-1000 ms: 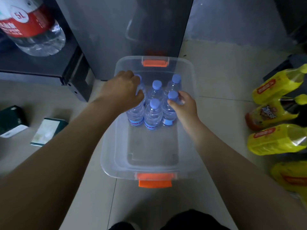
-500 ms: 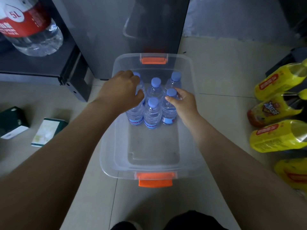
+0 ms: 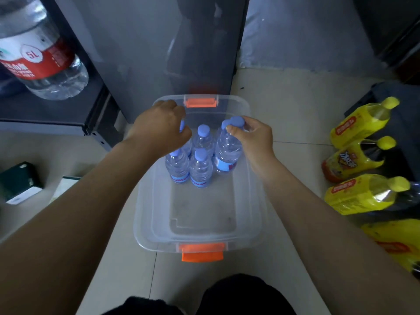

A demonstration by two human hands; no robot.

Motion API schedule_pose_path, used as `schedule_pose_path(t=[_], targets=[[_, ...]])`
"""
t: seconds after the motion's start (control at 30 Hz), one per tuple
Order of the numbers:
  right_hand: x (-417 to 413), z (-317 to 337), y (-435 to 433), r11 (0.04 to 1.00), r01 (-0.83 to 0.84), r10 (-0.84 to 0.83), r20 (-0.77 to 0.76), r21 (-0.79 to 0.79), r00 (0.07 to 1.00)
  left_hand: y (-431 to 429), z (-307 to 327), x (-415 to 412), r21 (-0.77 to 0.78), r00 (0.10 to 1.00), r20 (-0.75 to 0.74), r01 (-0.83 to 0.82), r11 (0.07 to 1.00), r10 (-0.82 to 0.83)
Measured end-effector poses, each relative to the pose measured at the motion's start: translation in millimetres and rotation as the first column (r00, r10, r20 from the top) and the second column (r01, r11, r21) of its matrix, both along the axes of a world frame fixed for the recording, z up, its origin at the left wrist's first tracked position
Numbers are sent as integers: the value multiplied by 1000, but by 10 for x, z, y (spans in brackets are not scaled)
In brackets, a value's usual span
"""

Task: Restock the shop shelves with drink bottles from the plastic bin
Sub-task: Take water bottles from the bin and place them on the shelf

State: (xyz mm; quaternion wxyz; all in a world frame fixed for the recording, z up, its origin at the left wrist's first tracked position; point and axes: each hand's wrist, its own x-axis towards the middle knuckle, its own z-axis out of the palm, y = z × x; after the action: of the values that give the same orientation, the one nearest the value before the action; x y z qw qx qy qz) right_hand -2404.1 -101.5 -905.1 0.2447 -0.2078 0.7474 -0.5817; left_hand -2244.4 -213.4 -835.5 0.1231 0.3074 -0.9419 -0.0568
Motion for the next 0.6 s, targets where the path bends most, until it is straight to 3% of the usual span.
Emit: schedule_pose_path(t=[0.27,0.6], targets=[[-77,1405,152,996,35,-32,47,-82,998,94,1296,-122,15,999,36,33,999,-34],[-297,3987,590,987,96,-91,41,-129,995,426,3732,-376,-23,990,92,106,994,-103]])
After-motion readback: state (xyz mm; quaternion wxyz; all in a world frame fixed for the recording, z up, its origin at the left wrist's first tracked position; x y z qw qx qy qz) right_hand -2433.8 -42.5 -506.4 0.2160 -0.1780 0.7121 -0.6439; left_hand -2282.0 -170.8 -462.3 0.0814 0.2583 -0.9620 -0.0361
